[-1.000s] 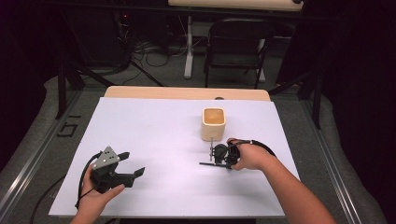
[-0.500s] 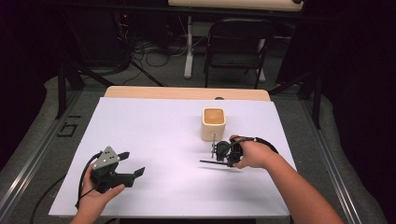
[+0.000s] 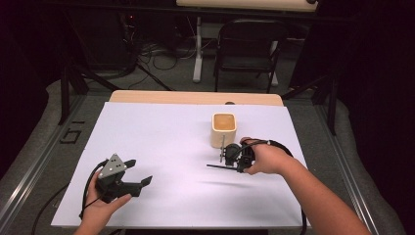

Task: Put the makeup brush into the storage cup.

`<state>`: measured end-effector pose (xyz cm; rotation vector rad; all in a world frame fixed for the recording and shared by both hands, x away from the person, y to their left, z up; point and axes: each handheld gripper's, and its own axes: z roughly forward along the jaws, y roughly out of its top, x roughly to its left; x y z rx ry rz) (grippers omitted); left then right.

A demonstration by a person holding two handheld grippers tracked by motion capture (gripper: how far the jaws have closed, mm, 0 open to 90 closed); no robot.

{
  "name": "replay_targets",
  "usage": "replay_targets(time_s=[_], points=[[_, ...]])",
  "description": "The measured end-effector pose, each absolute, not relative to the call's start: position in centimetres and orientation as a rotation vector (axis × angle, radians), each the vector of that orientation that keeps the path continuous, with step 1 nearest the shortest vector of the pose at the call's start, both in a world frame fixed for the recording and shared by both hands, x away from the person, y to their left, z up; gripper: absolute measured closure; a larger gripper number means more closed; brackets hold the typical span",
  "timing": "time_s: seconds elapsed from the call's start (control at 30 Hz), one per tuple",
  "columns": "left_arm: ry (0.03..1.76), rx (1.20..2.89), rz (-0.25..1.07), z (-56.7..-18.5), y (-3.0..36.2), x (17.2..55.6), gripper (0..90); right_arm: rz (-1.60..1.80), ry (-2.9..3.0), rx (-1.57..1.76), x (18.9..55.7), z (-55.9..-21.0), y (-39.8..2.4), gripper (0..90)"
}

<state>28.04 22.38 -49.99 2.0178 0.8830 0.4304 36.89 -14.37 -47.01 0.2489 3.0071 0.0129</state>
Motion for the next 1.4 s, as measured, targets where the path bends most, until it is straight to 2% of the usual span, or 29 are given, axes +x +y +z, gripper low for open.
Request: replay_targets(time_s=[0.63,0.97,1.4], points=[[0.876,2.042,0.444,-50.0,22.2,28.1,19.6,0.019,3.017,0.234,36.1,-45.6,-12.9,83.7],[0.849,2.128,0.504,-49.8,21.5,27.9,23.9,0.027,3.014,0.202,36.1,-45.5,-11.6,83.7],[0.792,2.248,0.550,-50.3,20.3,28.1,23.6,0.043,3.025,0.197,36.2,-45.4,-10.3,83.7]])
